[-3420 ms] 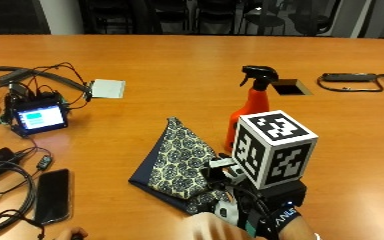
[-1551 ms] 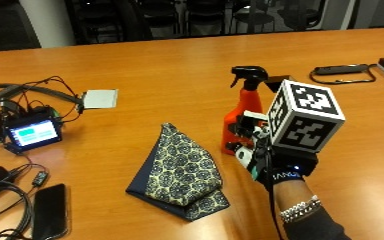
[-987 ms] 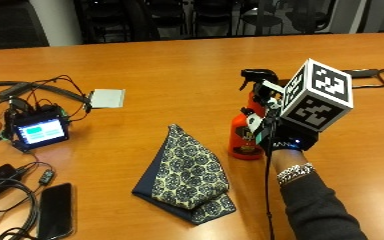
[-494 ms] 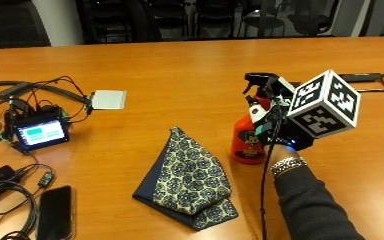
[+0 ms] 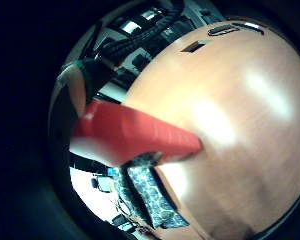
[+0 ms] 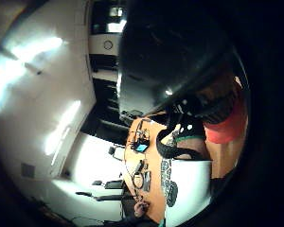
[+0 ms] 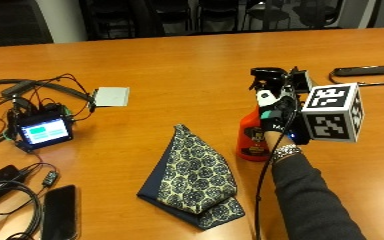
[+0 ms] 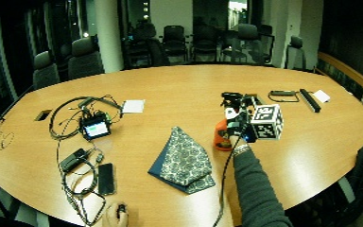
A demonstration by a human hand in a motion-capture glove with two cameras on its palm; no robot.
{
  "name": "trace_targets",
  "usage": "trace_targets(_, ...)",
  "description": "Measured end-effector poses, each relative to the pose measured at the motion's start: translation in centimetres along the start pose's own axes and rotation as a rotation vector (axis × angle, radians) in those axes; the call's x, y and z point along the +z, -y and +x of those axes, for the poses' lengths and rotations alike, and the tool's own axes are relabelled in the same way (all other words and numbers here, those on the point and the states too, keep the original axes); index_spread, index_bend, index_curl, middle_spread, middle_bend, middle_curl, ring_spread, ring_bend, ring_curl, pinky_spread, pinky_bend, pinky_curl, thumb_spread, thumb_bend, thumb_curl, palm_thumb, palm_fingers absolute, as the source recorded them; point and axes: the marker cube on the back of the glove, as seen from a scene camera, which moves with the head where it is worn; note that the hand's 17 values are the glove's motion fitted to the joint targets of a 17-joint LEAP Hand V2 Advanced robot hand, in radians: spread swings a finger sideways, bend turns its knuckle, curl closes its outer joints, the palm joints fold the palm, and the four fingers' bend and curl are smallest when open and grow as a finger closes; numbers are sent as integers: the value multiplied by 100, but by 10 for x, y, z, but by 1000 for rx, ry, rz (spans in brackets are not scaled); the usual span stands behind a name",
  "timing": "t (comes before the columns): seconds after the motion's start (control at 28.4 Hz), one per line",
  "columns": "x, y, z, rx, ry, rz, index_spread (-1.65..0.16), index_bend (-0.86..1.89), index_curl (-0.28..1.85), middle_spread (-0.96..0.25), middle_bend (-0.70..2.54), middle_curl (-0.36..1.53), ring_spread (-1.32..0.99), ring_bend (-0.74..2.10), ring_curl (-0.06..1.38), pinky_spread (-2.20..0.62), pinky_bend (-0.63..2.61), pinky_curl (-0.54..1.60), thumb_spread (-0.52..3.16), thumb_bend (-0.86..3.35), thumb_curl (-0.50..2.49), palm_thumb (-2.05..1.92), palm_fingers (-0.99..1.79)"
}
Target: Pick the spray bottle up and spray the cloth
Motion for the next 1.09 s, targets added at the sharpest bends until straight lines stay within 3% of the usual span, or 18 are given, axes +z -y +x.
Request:
trace_targets(0.32, 8, -7, 9, -40, 69, 162, -28, 19, 38, -17, 34, 42, -14, 45, 39, 1, 21, 29, 101, 0, 41, 94, 126)
trace_targets(0.49, 3, -8, 24, -91, 67, 258, -28, 29, 43, -20, 29, 42, -16, 34, 38, -11, 34, 34, 90, -2, 44, 95, 124)
trace_targets(0.67, 0, -4, 15, -174, 58, 330, -27, 17, 43, -22, 35, 45, -19, 56, 43, -24, 44, 38, 78, -4, 48, 93, 150)
trace_targets(1.09, -2, -7, -2, -296, 13, 325, -27, 24, 48, -23, 50, 51, -21, 65, 47, -32, 52, 43, 59, -3, 58, 93, 145)
